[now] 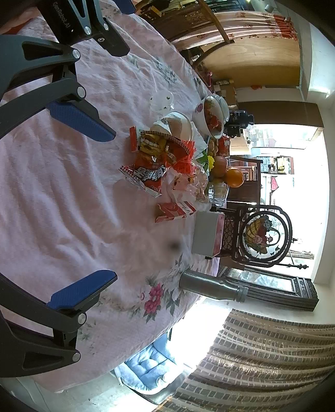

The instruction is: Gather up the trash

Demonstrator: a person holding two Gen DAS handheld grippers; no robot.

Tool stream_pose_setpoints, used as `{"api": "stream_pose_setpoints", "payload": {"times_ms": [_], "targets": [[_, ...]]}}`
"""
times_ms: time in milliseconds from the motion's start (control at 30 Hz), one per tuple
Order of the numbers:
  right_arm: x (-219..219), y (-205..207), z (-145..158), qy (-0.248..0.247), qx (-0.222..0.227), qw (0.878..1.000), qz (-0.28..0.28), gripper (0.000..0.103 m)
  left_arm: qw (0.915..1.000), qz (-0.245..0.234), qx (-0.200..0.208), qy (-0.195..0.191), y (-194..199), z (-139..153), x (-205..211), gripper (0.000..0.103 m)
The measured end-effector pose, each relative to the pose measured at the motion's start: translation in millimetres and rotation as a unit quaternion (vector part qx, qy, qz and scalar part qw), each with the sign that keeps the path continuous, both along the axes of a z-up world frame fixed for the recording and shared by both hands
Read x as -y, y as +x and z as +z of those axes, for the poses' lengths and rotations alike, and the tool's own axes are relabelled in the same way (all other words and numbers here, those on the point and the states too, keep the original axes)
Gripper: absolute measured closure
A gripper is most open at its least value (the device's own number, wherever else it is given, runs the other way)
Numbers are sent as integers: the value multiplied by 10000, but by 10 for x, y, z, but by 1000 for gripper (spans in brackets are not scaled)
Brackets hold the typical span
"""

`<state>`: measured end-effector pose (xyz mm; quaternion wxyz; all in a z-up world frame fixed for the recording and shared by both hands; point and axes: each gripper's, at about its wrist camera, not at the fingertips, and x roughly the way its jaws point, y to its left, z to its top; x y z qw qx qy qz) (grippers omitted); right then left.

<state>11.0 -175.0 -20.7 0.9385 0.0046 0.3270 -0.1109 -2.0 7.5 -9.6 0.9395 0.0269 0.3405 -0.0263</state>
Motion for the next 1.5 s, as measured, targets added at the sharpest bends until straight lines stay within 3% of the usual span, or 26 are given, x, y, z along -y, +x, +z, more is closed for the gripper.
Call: {"api": "stream_pose_setpoints", "payload": {"times_ms": [400, 600, 733, 933, 1033, 1233, 1333, 1433, 1467, 1500], "targets": [[38, 21, 6, -77, -35, 9999, 65, 5, 10000, -13, 22, 25, 98, -15, -75, 6], [374, 237, 206, -166, -36, 9989, 443, 5, 9997, -95, 173, -113, 472, 297, -344, 6], [549, 464, 262, 88, -29, 9952, 974, 5, 9983, -77, 156, -564, 751, 490, -523, 6], [316, 961, -52, 5, -574, 9787, 1969, 6, 9974, -260, -266, -612, 950, 226, -492, 6], [71, 1216, -190, -429, -787, 9689, 2307, 13, 9976, -348, -421, -419, 996, 42, -436, 6], [-134, 1507, -328, -727, -995, 9537, 2743, 22, 9971, -311, -636, -278, 1075, -179, -503, 6], [-211, 1595, -376, -865, -1103, 9463, 2913, 34, 9970, -298, -696, -182, 1132, -239, -535, 6], [-238, 1671, -436, -836, -1284, 9393, 3071, 57, 9966, -313, -757, -73, 1187, -277, -529, 6], [-229, 1675, -446, -804, -1314, 9387, 3084, 74, 9965, -336, -765, -63, 1203, -288, -513, 6], [-208, 1680, -458, -698, -1368, 9383, 3097, 79, 9962, -372, -786, -64, 1215, -298, -494, 6]]}}
